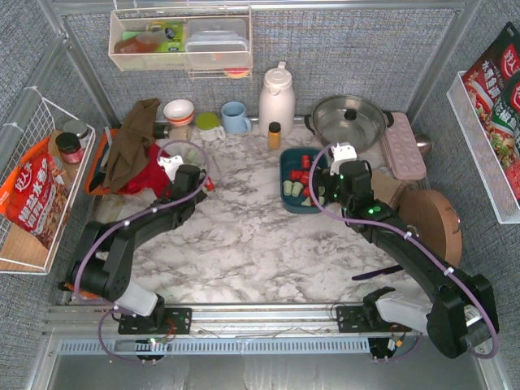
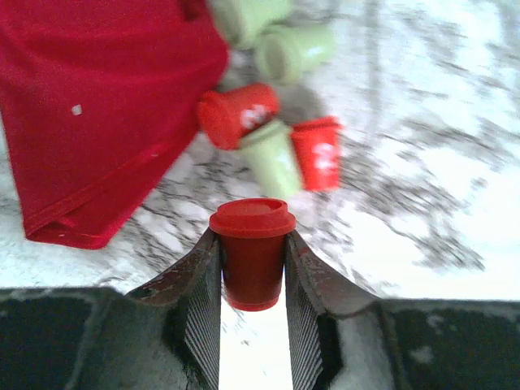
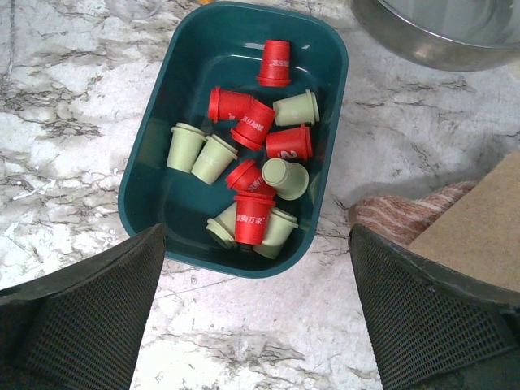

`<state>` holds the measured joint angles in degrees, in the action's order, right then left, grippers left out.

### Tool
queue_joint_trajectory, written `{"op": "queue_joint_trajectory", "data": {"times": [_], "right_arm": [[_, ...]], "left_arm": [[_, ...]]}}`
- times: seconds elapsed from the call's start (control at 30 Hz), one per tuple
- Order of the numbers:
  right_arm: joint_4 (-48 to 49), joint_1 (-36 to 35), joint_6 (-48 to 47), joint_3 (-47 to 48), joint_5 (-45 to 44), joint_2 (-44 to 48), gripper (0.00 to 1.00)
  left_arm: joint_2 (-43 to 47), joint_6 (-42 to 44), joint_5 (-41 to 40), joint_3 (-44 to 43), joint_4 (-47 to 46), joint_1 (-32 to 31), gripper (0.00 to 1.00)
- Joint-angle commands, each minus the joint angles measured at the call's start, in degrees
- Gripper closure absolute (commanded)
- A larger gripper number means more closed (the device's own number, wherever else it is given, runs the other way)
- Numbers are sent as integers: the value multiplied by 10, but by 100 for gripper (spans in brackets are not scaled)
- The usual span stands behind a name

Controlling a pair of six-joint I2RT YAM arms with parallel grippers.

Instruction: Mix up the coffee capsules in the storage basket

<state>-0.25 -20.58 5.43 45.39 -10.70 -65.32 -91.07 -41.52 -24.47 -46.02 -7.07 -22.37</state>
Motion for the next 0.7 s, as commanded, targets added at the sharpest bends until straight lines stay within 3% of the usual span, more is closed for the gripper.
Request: {"op": "queue_joint_trajectory", "data": {"times": [0.0, 0.27, 0.5, 0.67], "right_arm": [[11, 0, 6, 8, 13, -2, 1], [-5, 5, 42, 22, 35, -11, 1], [-39, 7, 48, 43, 182, -11, 1], [-63, -21, 53, 57, 265, -1, 1]], "left_arm": [[83, 114, 105, 44, -111, -25, 75], [204, 386, 264, 157, -332, -160, 75], [202, 501, 344, 223, -498, -228, 74], [158, 566, 371, 207, -535, -274, 73]]}}
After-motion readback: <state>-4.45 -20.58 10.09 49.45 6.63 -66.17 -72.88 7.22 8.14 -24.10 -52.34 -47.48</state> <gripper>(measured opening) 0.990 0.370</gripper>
